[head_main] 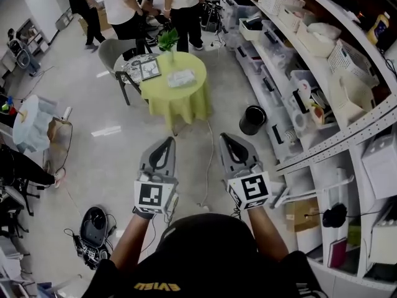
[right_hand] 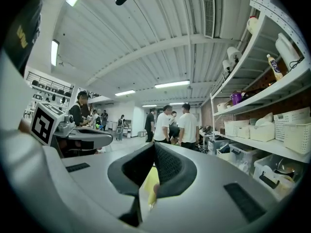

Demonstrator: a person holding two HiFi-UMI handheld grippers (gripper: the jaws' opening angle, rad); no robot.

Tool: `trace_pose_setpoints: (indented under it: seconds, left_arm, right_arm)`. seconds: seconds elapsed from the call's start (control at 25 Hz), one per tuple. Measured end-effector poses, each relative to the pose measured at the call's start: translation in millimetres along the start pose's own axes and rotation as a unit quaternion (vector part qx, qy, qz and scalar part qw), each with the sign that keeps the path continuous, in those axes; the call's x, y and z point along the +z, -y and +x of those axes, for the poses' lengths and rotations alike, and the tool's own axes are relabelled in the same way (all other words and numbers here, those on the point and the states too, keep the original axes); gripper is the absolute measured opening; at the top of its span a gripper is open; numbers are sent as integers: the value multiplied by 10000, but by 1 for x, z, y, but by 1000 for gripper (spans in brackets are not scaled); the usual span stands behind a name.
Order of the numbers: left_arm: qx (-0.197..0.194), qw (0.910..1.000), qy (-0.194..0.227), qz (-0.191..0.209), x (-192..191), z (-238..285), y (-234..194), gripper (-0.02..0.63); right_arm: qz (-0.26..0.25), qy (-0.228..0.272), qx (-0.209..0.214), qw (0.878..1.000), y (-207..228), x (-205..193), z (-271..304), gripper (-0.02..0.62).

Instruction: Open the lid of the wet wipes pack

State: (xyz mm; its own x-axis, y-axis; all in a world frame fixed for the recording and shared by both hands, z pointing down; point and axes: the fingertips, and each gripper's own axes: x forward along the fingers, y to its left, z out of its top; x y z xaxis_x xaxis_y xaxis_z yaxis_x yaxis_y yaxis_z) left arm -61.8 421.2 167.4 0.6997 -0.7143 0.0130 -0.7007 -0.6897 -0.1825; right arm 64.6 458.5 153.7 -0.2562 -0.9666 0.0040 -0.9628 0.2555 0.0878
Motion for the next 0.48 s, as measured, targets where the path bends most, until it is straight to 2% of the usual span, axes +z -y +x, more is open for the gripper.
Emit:
trace_pose_setpoints:
  seconds: [0.2,0.48]
  left_arm:
    - [98,9998,-141,29,-11,-11,-6,18]
    - [253,9994,-234,15,-17,-13,-17,18]
  right_arm:
    - [-273,-7,40,9996,-5,0,-5,11]
    - [-190,-63,167,9997,-1,-5,-6,84]
